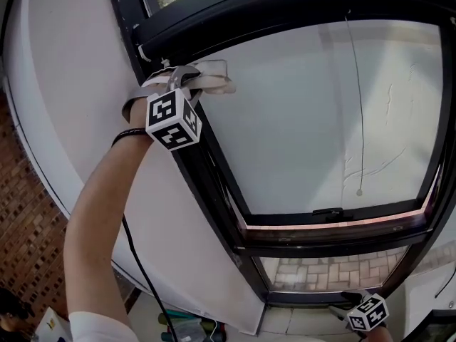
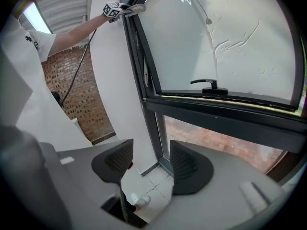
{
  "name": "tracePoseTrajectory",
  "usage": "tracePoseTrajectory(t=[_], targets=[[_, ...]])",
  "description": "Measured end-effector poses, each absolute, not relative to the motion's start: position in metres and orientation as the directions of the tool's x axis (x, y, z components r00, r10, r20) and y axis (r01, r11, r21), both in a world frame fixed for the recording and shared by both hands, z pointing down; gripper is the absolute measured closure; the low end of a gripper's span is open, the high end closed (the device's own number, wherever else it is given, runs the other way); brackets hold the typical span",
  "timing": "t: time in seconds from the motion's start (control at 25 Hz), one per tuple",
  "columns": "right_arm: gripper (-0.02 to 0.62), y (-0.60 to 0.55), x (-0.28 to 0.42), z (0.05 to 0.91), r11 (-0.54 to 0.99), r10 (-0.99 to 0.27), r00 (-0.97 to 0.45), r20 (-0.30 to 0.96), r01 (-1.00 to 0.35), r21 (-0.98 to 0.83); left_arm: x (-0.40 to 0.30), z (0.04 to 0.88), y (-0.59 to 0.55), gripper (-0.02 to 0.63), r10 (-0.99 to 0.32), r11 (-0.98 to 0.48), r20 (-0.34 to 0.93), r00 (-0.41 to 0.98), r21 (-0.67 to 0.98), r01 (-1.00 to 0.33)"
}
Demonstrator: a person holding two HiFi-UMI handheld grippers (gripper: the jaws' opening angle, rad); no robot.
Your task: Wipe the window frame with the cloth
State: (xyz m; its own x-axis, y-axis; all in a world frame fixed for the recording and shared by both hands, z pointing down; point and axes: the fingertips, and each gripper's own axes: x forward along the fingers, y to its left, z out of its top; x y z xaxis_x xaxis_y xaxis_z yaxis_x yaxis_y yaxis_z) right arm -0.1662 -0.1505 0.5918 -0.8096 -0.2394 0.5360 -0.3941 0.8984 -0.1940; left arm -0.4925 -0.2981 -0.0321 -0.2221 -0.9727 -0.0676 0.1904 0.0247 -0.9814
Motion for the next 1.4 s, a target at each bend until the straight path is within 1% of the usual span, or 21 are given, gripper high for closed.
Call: tracePoseTrajectory(t=[0.16, 0.28, 0.64, 0.8, 0.92, 1.08, 1.2, 1.28, 1.4], targets=[[0.353, -0.148, -0.167, 0.588, 0.888, -0.267, -0.803, 0.532, -0.420, -0.189, -0.515, -0.036, -0.297, 0.489, -0.958, 0.010, -0.069, -0.277, -0.978, 0.209], [0.353, -0.143, -0.169, 0.587, 0.882, -0.279, -0.798, 0.534, -0.433, -0.186, -0.524, -0.040, -0.294, 0.489, -0.950, 0.004, -0.061, -0.307, -0.983, 0.184], [0.353, -0.128, -0.172, 0.589, 0.868, -0.296, -0.782, 0.548, -0.460, -0.187, -0.523, -0.037, -0.271, 0.492, -0.951, 0.030, -0.100, -0.292, -0.972, 0.235], [0.353, -0.116, -0.174, 0.589, 0.867, -0.293, -0.772, 0.564, -0.464, -0.185, -0.519, -0.031, -0.250, 0.492, -0.958, 0.050, -0.103, -0.267, -0.979, 0.196], [0.353, -0.107, -0.171, 0.590, 0.859, -0.298, -0.759, 0.579, -0.478, -0.183, -0.501, -0.019, -0.229, 0.492, -0.976, 0.094, -0.114, -0.186, -0.989, 0.112], [0.353, -0.102, -0.171, 0.586, 0.863, -0.297, -0.737, 0.607, -0.479, -0.160, -0.451, 0.022, -0.194, 0.491, -0.993, 0.116, -0.117, 0.026, -0.992, -0.048], [0.353, -0.105, -0.157, 0.575, 0.852, -0.332, -0.716, 0.614, -0.507, -0.131, -0.404, 0.084, -0.169, 0.491, -0.976, 0.042, -0.080, 0.204, -0.981, -0.187], [0.353, -0.103, -0.141, 0.567, 0.827, -0.372, -0.702, 0.607, -0.548, -0.126, -0.380, 0.130, -0.155, 0.489, -0.963, -0.028, -0.049, 0.263, -0.959, -0.280], [0.353, -0.096, -0.111, 0.550, 0.797, -0.435, -0.681, 0.590, -0.596, -0.100, -0.349, 0.197, -0.138, 0.490, -0.944, -0.138, -0.024, 0.330, -0.878, -0.458]])
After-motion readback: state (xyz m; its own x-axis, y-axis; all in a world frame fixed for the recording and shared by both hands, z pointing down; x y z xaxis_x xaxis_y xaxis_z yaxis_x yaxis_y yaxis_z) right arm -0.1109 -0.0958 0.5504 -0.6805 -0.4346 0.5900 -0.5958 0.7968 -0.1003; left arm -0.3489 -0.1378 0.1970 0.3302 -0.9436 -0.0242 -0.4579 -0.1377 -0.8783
